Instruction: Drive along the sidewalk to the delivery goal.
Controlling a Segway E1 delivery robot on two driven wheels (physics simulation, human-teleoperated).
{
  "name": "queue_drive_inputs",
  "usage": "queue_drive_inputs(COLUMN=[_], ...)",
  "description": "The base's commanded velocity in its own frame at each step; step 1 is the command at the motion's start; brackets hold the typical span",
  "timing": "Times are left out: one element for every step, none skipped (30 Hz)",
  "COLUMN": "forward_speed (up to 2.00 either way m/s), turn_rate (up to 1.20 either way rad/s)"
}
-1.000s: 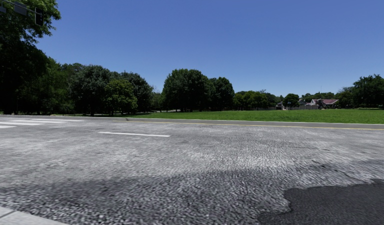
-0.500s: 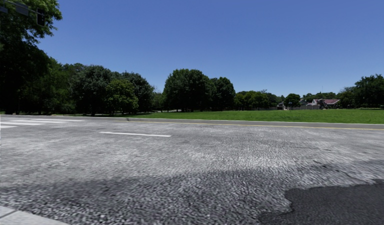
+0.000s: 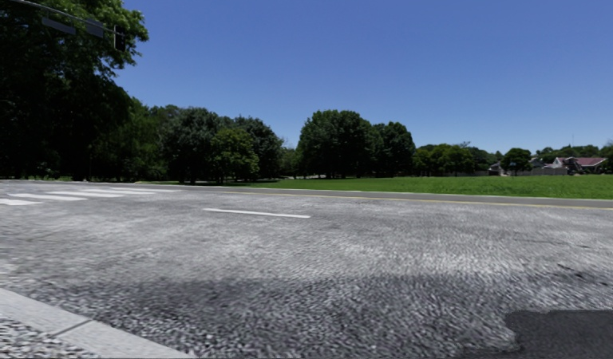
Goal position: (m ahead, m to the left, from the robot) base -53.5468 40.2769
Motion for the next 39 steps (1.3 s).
queue_drive_inputs(forward_speed=[0.00, 0.00, 0.00, 0.00, 0.00, 0.00, 0.00, 0.00, 0.00, 0.00, 0.00, 0.00, 0.00, 0.00, 0.00, 0.00, 0.00, 0.00, 0.00, 0.00, 0.00, 0.00, 0.00, 0.00, 0.00, 0.00, 0.00, 0.00, 0.00, 0.00, 0.00, 0.00, 0.00, 0.00, 0.00, 0.00, 0.00, 0.00, 0.00], turn_rate=[0.65, 0.66, 0.66, 0.66, 0.66, 0.66, 0.66, 0.66, 0.66, 0.66, 0.66, 0.66, 0.66, 0.66, 0.66, 0.66, 0.66, 0.66, 0.66, 0.66, 0.66, 0.66, 0.66, 0.66, 0.66, 0.66, 0.66, 0.66, 0.66, 0.66, 0.66, 0.66, 0.66, 0.66, 0.66, 0.68, 0.68, 0.68, 0.72])
